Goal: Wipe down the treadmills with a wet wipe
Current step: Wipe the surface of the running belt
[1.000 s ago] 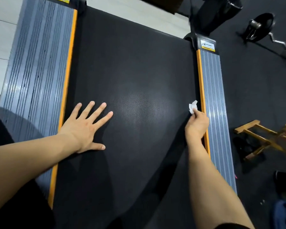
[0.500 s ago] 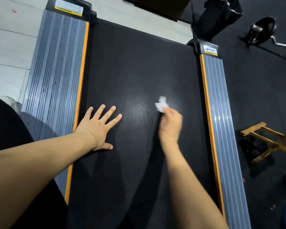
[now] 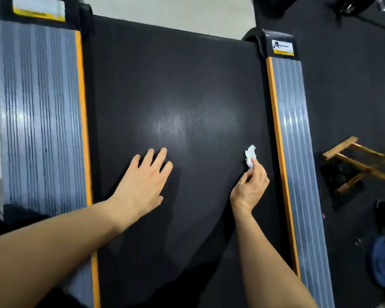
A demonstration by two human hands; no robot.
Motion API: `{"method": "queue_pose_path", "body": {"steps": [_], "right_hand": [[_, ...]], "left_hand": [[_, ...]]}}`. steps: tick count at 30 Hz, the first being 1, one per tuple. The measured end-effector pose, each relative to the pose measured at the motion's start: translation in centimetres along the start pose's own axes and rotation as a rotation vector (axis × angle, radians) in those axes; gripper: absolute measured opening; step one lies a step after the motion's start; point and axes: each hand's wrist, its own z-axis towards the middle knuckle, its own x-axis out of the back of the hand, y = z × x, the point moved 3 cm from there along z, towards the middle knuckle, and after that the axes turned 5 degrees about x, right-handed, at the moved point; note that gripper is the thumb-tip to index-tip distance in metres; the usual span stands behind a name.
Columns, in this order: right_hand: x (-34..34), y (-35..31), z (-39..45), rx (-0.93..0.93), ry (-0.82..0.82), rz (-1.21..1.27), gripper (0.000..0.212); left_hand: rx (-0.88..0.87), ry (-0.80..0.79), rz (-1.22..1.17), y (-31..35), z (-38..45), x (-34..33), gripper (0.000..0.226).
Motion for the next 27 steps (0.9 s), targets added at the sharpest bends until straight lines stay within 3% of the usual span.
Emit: {"method": "queue_pose_path", "body": {"steps": [5,8,14,19,22,25,27], "right_hand": [[0.4,-0.4,0.2,-0.030,-0.043,-0.023,0.038],[0.6,-0.8,0.2,-0.042,-0.037,0.003,0.034],[1.0,-0.1,1.4,0.085,0.004,0.046,0.032],[1.3,-0.6,9.5,0.283,-0.047,-0.026,0.024],[-0.9,-1.6,11.2,0.084,-0.192,-0.064,0.029],[-2.2,-4.9,9.8,-0.205,-0.187,-0.065,0.032],[-3.2,-10.3,7.2,-0.124,-0.208,0.053,0.023]], "left_hand": [[-0.079,-0.205,0.146,-1.2,-1.2,-0.6,0.109],[-0.036,-0.318,0.085,-1.1,-1.4,-0.1,0.107],[-0.008,-0.264,0.117,-0.4,-1.8,-1.3,0.110],[-0.022,-0.230,0.084,-1.0,-1.5,-1.9,0.107],[-0.041,-0.211,0.094,-1.6,-1.8,-2.4,0.106],[-0.072,-0.205,0.053,-2.3,-1.8,-2.5,0.102],[-0.088,-0.203,0.028,-2.7,-1.8,-2.6,0.100]]}}
